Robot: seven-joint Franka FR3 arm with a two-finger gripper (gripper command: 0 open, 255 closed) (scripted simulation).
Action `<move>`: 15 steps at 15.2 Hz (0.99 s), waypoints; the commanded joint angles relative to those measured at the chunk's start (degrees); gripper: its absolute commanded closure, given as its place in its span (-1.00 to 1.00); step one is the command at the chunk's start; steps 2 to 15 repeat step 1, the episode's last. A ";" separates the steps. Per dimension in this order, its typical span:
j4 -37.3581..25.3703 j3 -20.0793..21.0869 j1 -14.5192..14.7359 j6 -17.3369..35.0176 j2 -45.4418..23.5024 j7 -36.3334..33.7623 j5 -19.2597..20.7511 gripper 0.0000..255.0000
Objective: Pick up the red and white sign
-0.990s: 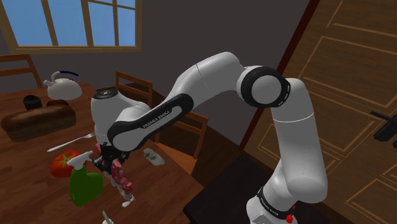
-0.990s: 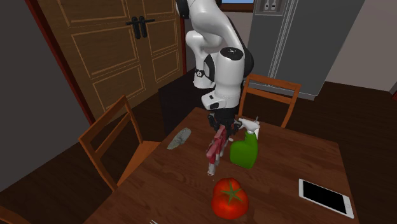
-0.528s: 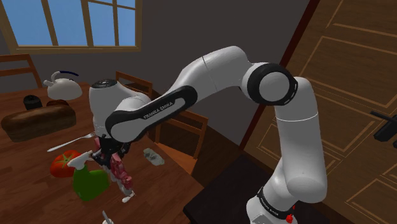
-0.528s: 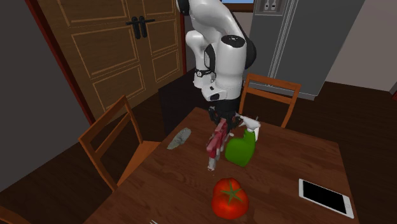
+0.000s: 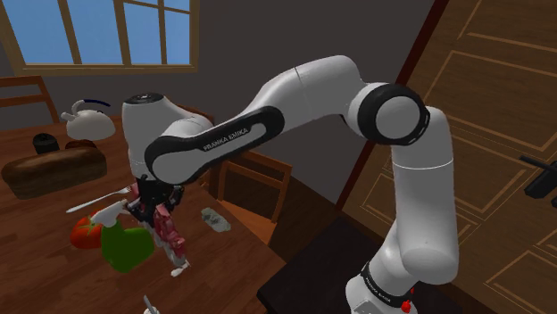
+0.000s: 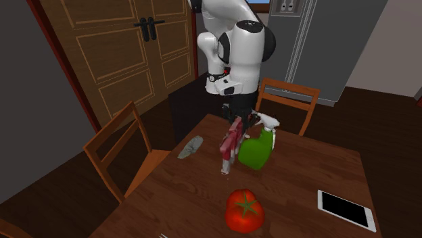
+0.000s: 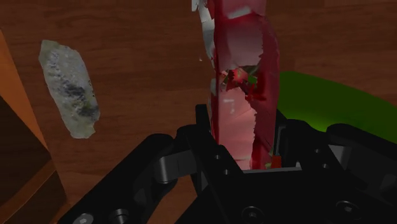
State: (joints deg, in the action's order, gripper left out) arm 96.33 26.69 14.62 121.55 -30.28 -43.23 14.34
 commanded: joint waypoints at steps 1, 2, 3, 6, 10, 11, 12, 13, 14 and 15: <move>-0.14 0.08 -0.01 -0.28 0.22 0.02 -0.10 1.00; -0.14 0.08 -0.01 -0.28 0.22 0.02 -0.10 1.00; -0.14 0.08 -0.01 -0.28 0.22 0.02 -0.10 1.00; -0.14 0.08 -0.01 -0.28 0.22 0.02 -0.10 1.00; -0.14 0.08 -0.01 -0.28 0.22 0.02 -0.10 1.00; -0.14 0.08 -0.01 -0.28 0.22 0.02 -0.10 1.00; -0.14 0.08 -0.01 -0.28 0.22 0.02 -0.10 1.00; -0.14 0.08 -0.01 -0.28 0.22 0.02 -0.10 1.00; -0.14 0.08 -0.01 -0.28 0.22 0.02 -0.10 1.00; -0.14 0.08 -0.01 -0.28 0.22 0.02 -0.10 1.00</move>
